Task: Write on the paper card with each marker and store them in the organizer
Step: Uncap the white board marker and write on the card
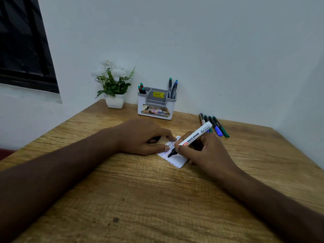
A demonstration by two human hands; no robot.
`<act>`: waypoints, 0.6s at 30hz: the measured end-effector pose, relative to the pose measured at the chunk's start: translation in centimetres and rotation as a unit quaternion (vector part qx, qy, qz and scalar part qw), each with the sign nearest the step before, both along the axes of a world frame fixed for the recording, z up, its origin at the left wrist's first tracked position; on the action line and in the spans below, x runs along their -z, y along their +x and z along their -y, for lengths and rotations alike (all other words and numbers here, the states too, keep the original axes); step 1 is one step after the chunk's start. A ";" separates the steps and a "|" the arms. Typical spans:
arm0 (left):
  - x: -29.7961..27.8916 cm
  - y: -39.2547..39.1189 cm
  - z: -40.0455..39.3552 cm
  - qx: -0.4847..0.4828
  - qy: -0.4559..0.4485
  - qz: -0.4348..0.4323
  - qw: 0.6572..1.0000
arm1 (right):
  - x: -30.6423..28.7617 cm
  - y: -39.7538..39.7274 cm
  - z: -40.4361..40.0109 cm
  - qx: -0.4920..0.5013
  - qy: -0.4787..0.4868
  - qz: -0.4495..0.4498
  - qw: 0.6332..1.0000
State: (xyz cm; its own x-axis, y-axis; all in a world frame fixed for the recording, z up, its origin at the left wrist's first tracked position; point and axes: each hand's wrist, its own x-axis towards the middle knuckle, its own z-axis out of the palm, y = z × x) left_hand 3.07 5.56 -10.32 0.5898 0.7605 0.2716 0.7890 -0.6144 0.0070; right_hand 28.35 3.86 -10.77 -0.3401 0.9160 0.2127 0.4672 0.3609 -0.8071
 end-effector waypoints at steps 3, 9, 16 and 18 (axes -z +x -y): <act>0.0 0.0 -0.1 0.007 0.002 0.006 1.000 | 0.0 0.0 0.0 -0.005 0.004 -0.004 1.000; -0.1 0.0 -0.1 0.005 -0.008 0.009 1.000 | 0.1 0.1 -0.1 0.007 0.008 -0.008 1.000; 0.0 0.0 -0.2 0.000 -0.013 0.010 1.000 | 0.2 0.2 -0.2 -0.003 0.003 -0.011 1.000; 0.0 -0.1 -0.2 0.002 -0.015 0.013 1.000 | 0.1 0.2 -0.1 -0.011 -0.005 -0.017 1.000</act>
State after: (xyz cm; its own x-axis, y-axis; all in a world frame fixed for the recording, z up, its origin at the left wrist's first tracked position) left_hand 2.96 5.78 -10.28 0.5869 0.7655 0.2636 0.7852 -0.6175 0.0451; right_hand 28.54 3.99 -10.91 -0.3538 0.9100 0.2160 0.4314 0.3637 -0.8256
